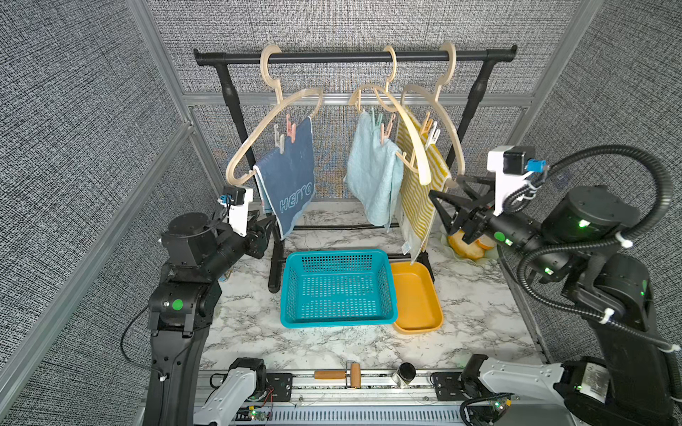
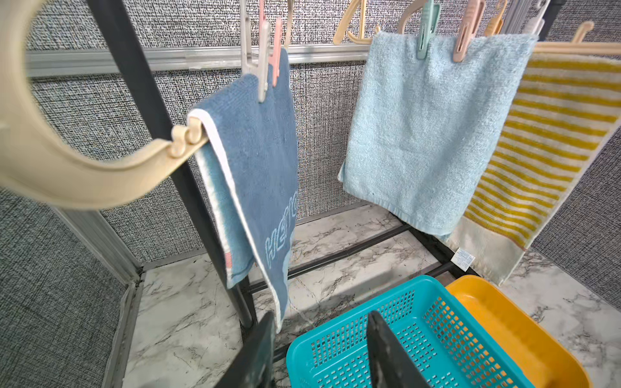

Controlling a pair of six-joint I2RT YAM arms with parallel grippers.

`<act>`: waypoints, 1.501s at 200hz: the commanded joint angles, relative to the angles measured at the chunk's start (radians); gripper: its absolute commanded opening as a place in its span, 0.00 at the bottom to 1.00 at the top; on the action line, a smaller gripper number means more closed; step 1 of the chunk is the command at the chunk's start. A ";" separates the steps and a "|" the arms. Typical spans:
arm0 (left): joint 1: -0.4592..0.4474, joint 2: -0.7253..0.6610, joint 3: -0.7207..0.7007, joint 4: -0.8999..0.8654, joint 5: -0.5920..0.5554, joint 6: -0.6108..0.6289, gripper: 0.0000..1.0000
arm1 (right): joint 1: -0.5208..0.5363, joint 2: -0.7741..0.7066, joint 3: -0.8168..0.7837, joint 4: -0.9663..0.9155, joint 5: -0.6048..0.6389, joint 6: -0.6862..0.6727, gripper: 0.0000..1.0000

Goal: Remove the clothespins securing towels to the hanger
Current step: Pick up the hanger from the clothesline.

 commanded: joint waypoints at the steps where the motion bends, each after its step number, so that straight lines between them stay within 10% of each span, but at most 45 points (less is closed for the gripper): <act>1: -0.011 0.031 0.027 0.042 0.038 -0.033 0.46 | -0.003 0.092 0.123 -0.096 0.008 -0.017 0.76; 64: -0.085 0.203 0.218 0.023 0.046 -0.014 0.47 | -0.174 0.321 0.476 -0.187 -0.132 0.018 0.76; 179: -0.302 0.372 0.301 0.072 -0.108 0.046 0.47 | -0.259 0.385 0.401 -0.127 -0.204 0.027 0.64; 300: -0.331 0.338 0.186 0.178 -0.108 0.024 0.45 | -0.259 0.387 0.337 -0.050 -0.116 -0.019 0.45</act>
